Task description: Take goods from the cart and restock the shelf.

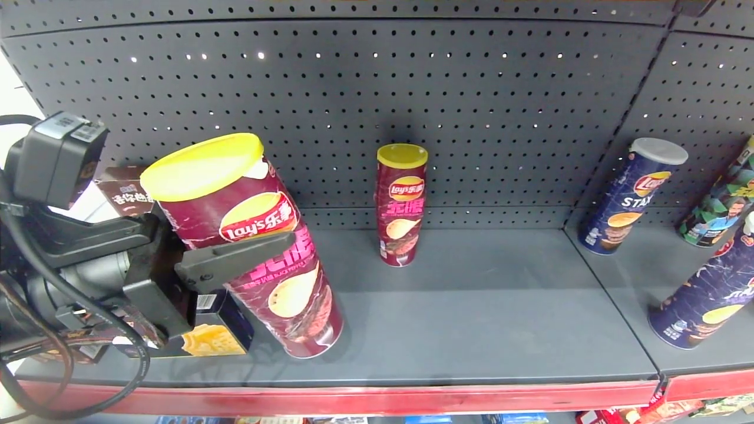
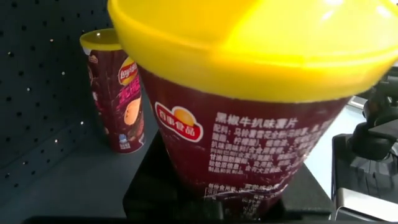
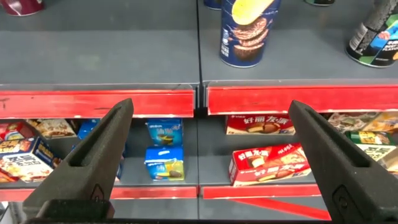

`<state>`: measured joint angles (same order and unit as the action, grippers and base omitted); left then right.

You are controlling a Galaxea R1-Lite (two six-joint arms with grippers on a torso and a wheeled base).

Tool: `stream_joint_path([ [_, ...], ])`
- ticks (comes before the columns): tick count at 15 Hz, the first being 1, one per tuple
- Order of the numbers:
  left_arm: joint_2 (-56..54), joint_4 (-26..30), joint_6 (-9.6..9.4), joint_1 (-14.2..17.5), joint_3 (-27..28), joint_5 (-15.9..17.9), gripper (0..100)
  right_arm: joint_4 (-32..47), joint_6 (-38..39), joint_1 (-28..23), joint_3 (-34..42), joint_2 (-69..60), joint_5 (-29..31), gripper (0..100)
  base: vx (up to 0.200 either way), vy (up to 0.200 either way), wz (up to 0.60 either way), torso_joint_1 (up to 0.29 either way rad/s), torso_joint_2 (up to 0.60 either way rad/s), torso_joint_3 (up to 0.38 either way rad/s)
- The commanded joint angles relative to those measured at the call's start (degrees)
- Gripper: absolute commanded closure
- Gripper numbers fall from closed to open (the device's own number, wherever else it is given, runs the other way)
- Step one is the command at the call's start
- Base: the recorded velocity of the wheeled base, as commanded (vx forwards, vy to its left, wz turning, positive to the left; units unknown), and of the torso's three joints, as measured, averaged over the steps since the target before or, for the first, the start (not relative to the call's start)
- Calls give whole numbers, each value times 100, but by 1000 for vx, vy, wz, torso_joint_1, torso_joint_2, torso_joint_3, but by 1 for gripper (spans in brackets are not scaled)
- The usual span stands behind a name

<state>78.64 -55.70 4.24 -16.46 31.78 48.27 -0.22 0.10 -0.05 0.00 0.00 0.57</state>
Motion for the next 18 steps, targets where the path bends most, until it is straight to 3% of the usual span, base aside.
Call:
stream_joint_path([
  [1, -7, -2, 6, 11, -5, -2, 100, 4, -10, -4, 0, 9, -5, 0, 0, 0, 600, -2, -7, 2],
  [6, -7, -55, 6, 29, 4, 7, 100, 4, 8, 5, 0, 9, 4, 0, 0, 0, 0, 0, 0, 0],
  [8, -86, -152, 156, 55, -199, -20, 100, -4, 17, 5, 0, 9, 4, 0, 0, 0, 0, 0, 0, 0],
  [10, -253, -213, 165, 64, -497, -11, 100, 4, -1, 5, 0, 9, 4, 0, 0, 0, 0, 0, 0, 0],
  [13, -376, -231, 288, 64, -506, -2, 100, -4, -124, 5, -79, 9, -49, 0, 0, 0, 0, 0, 0, 0],
  [14, -376, -231, 288, 64, -489, -11, 100, 101, -265, 14, -1362, 853, -611, 0, 0, 0, 0, 0, 0, 0],
  [15, -385, -231, 288, 64, -489, 7, 100, 198, -142, -4, -1986, 1942, -1094, 0, 0, 0, 0, 0, 0, 0],
  [16, -367, -231, 279, 64, -462, 15, 100, 154, -168, 40, -2514, 2118, -1657, 0, 0, 0, 0, 0, 0, 0],
  [18, -270, -231, 288, 55, -313, 15, 100, 268, -361, 75, -2777, 2602, -2360, 0, 0, 0, 0, 0, 0, 0],
])
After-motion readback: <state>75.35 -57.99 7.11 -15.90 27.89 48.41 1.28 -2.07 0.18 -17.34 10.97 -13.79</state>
